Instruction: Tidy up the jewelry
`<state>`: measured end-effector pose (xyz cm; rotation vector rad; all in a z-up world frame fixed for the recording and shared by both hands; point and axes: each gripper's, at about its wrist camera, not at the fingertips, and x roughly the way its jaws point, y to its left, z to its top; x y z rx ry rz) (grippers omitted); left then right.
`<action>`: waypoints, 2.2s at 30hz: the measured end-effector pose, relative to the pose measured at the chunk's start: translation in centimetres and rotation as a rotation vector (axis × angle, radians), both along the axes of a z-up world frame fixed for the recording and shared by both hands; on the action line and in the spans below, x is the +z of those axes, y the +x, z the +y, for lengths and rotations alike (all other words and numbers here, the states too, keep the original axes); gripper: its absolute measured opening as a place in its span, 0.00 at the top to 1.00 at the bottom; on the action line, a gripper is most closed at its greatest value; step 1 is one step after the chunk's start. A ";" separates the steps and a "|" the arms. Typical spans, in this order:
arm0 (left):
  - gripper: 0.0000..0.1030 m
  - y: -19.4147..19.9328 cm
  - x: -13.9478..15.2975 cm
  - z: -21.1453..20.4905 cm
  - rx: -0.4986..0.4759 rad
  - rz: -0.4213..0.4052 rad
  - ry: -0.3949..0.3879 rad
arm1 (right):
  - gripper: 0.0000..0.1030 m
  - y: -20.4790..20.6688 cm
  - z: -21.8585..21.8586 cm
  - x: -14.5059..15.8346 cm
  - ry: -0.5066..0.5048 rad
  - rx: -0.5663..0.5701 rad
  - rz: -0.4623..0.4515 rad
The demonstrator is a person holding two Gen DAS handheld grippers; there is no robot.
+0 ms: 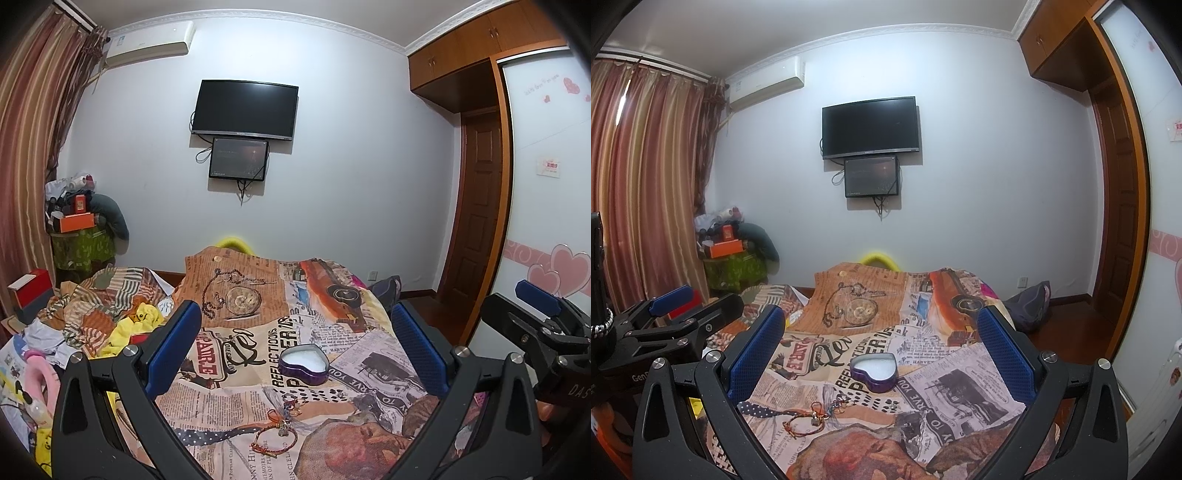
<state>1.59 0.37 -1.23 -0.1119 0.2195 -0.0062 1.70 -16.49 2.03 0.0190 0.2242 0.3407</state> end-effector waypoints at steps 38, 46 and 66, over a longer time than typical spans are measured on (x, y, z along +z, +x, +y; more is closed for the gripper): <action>0.14 11.1 -14.2 7.2 0.063 0.522 -0.014 | 0.00 10.4 3.8 -11.0 -0.137 0.092 0.463; 0.37 12.0 -17.2 7.4 -0.004 0.634 -0.041 | 0.27 11.1 7.5 -14.3 -0.171 0.251 0.561; 0.65 11.5 -19.2 7.3 -0.118 0.661 -0.067 | 0.83 12.0 12.4 -18.9 -0.274 0.426 0.739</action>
